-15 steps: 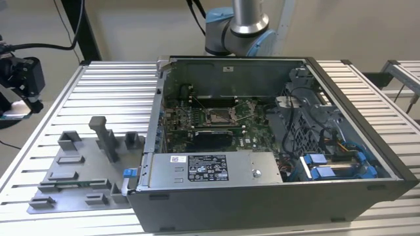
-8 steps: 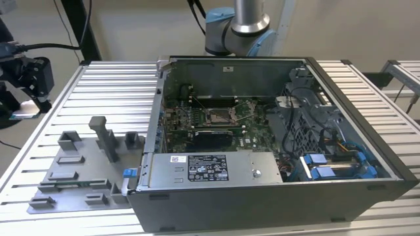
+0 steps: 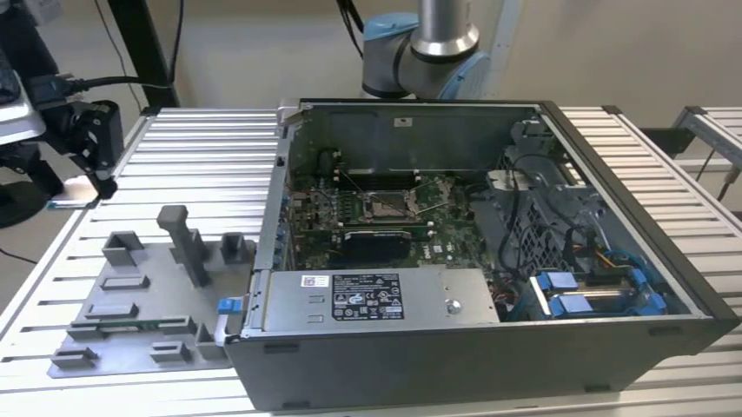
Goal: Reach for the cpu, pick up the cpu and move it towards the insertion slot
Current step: 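Pick up the cpu and move it towards the insertion slot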
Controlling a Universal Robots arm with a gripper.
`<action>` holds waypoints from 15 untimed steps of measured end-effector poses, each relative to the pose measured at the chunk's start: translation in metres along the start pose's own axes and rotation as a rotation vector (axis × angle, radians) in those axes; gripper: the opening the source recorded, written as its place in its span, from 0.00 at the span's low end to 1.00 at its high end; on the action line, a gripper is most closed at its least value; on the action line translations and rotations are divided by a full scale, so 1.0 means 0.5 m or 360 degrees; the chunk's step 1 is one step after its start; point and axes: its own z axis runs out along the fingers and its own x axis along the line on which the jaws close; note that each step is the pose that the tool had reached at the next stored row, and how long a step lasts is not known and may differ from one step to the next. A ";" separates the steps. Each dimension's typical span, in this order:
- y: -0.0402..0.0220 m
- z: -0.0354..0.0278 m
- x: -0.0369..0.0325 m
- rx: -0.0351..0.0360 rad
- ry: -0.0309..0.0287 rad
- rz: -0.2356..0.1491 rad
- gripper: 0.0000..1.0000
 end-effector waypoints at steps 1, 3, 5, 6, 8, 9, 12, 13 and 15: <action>0.000 0.000 -0.007 0.0000 0.00000 0.0000 0.00; 0.000 0.000 -0.019 0.0000 0.00000 0.0000 0.00; 0.000 0.000 -0.032 0.0000 0.00000 0.0000 0.00; 0.000 0.000 -0.038 0.0000 -0.00001 0.0000 0.00; 0.000 0.000 -0.051 0.0000 -0.00001 0.0000 0.00; 0.000 0.000 -0.058 0.0000 0.00001 0.0000 0.00; 0.000 0.000 -0.078 0.0000 0.00000 0.0000 0.00; 0.000 0.000 -0.085 0.0000 -0.00002 0.0000 0.00; 0.000 0.000 -0.100 0.0000 0.00001 0.0000 0.00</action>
